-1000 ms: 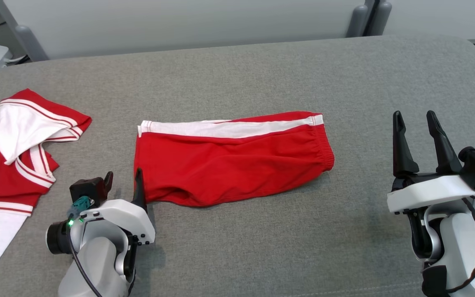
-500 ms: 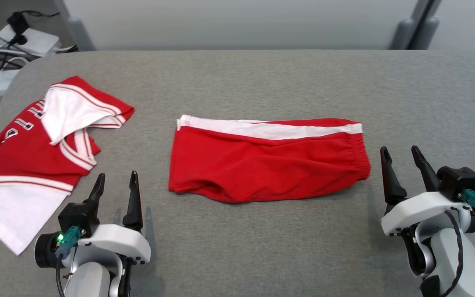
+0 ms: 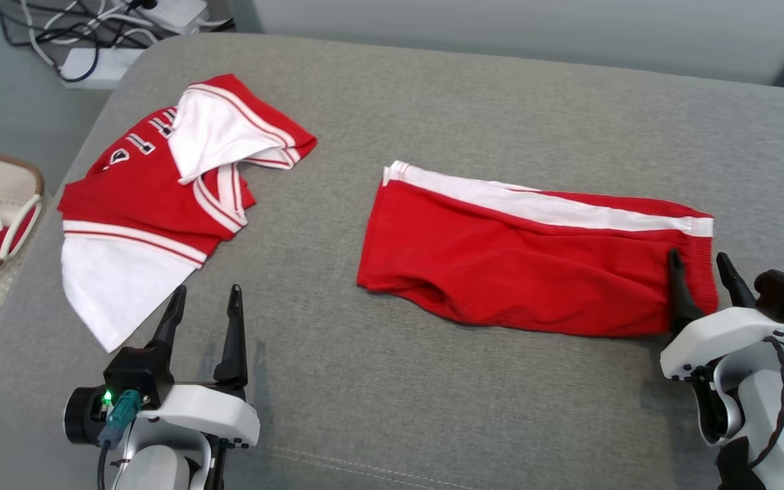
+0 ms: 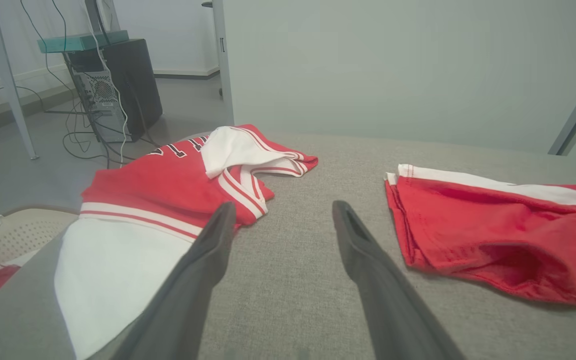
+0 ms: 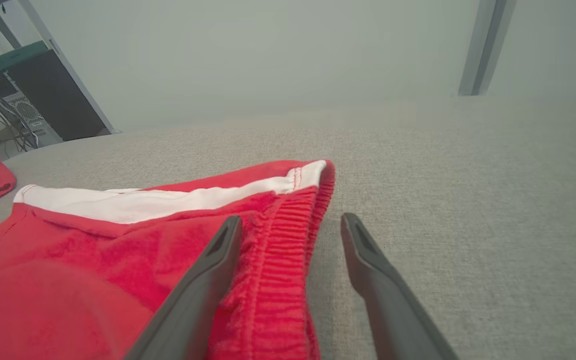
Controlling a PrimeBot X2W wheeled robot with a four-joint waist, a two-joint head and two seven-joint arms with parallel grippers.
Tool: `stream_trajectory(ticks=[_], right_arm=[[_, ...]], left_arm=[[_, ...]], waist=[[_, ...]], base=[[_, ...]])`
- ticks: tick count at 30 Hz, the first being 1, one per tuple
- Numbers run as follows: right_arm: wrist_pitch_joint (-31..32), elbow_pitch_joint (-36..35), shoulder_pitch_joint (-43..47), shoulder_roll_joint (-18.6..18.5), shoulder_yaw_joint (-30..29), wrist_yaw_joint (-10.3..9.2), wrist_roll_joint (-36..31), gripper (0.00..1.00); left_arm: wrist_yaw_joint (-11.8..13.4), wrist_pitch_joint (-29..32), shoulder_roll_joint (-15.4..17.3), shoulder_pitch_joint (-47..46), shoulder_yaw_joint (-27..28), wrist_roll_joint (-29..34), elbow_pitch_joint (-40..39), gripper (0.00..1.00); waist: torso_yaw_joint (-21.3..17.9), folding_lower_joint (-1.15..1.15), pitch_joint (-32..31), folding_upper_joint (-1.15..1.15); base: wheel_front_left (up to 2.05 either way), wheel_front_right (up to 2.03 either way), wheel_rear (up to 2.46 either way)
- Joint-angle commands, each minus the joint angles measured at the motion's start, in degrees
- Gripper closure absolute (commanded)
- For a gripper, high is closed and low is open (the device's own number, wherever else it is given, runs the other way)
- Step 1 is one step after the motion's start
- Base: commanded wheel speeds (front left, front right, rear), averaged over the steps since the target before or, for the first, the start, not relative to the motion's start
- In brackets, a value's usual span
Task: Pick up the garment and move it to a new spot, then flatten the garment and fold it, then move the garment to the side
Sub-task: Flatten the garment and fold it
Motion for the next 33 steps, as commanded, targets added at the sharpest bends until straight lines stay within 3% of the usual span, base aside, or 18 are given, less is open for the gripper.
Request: stream_trajectory(ticks=[1, 10, 18, 19, 21, 23, 33], right_arm=[[-0.6, -0.5, -1.1, -0.3, 0.9, 0.24, 0.4, 0.00], [-0.6, 4.2, -1.2, -0.2, -2.9, 0.24, 1.4, 0.00], [-0.6, 7.5, -2.0, 0.5, -1.3, 0.24, 4.2, 0.00], [-0.6, 7.9, -2.1, 0.6, -0.9, 0.24, 4.5, 0.03], [-0.6, 8.7, -2.4, 0.8, -0.2, 0.24, 5.6, 0.57], [-0.6, 9.1, -2.6, 0.8, 0.3, 0.24, 6.4, 1.00], [-0.6, 4.1, -1.0, -0.6, -2.4, 0.24, 6.9, 1.00]], left_arm=[[0.1, -0.3, 0.6, -1.2, 1.4, -0.3, -1.8, 0.00], [0.5, -0.3, 0.6, -1.9, -1.2, -0.8, -4.2, 0.00], [0.8, -0.3, 0.5, -2.2, -2.4, -1.3, -5.0, 0.00], [0.8, -0.3, 0.5, -2.3, -2.4, -1.3, -5.1, 0.00], [0.8, -0.3, 0.5, -2.4, -2.5, -1.2, -5.2, 0.00], [0.8, -0.3, 0.5, -2.4, -2.5, -1.2, -5.3, 0.00], [0.5, -0.3, 0.5, -1.7, -2.4, -0.9, -4.8, 0.00]], waist=[[1.5, 0.00, 1.1, 0.00], [4.7, 0.00, 3.2, 0.00], [5.8, 0.00, 4.1, 0.00], [5.9, 0.00, 4.1, 0.00], [6.2, 0.00, 4.1, 0.00], [6.4, 0.00, 4.1, 0.00], [3.5, 0.00, 2.1, 0.00]], base=[[0.00, 0.00, 0.00], [0.00, 0.00, 0.00], [0.00, 0.00, 0.00], [0.00, 0.00, 0.00], [0.00, 0.00, 0.00], [0.00, 0.00, 0.00], [0.00, 0.00, 0.00]])
